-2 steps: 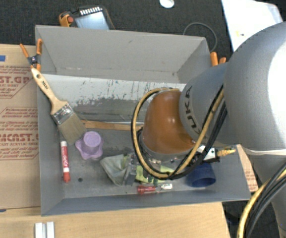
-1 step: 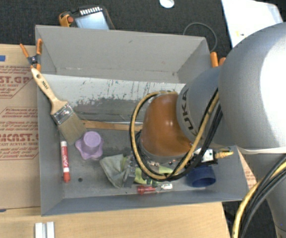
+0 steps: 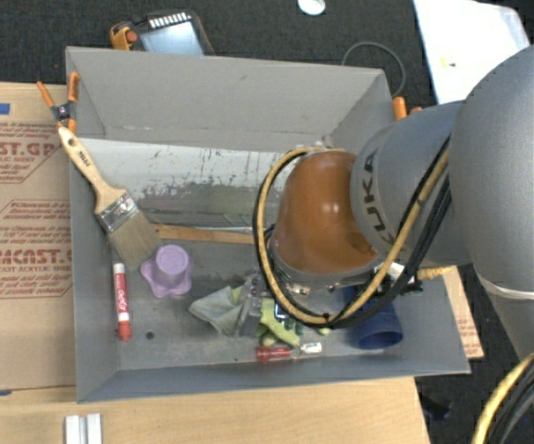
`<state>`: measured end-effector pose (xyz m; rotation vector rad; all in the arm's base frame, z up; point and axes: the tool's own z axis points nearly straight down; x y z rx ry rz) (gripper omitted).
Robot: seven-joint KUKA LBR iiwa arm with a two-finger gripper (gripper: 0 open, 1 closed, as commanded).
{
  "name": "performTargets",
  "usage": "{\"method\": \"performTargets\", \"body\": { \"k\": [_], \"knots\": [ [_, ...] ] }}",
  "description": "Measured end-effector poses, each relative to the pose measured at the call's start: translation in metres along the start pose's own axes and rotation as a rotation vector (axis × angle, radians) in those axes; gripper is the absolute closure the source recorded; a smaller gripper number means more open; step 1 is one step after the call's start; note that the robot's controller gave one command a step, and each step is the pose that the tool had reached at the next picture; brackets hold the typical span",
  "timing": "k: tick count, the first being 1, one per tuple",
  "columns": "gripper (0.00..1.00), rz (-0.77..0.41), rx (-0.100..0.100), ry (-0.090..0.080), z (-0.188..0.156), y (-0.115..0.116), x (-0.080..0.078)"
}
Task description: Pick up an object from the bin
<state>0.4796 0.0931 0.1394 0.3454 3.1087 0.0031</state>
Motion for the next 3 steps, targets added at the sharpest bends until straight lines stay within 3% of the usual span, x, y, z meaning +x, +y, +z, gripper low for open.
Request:
{"method": "performTargets", "body": {
  "k": [1,2,3],
  "knots": [
    [1.0,0.0,0.001,0.001,0.008,0.0,0.001],
    [1.0,-0.001,-0.001,-0.003,-0.029,0.001,-0.001],
    [1.0,-0.001,0.001,0.0,-0.007,0.0,0.0]
  ]
}}
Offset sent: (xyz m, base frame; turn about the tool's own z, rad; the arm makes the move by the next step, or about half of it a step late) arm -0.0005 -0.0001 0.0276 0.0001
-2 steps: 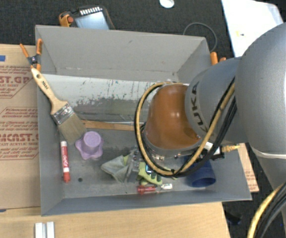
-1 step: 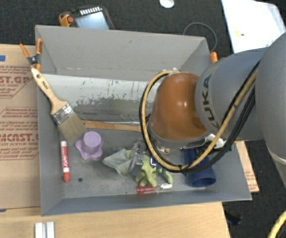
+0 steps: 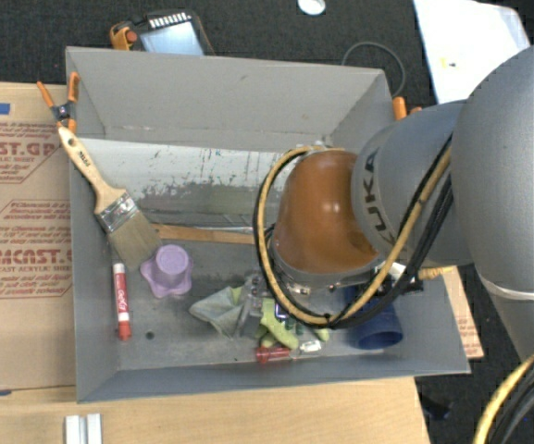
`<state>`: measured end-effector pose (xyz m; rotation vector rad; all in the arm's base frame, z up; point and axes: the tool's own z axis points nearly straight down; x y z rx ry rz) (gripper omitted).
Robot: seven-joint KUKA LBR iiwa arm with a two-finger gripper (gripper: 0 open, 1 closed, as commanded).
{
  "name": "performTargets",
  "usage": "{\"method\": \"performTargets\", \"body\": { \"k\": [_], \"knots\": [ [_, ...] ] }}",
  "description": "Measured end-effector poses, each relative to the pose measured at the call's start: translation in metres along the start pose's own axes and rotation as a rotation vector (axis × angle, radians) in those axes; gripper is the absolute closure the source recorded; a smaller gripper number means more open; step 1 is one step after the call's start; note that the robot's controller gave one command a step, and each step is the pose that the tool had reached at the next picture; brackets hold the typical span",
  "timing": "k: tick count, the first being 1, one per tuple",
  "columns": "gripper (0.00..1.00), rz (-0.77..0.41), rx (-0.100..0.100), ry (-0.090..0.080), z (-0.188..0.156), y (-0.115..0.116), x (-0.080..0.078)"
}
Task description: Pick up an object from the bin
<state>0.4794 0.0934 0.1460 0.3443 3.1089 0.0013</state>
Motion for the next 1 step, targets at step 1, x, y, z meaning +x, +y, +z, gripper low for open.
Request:
{"method": "performTargets", "body": {
  "k": [1],
  "knots": [
    [1.0,-0.001,-0.001,0.0,-0.0093,0.0002,0.0001]
  ]
}}
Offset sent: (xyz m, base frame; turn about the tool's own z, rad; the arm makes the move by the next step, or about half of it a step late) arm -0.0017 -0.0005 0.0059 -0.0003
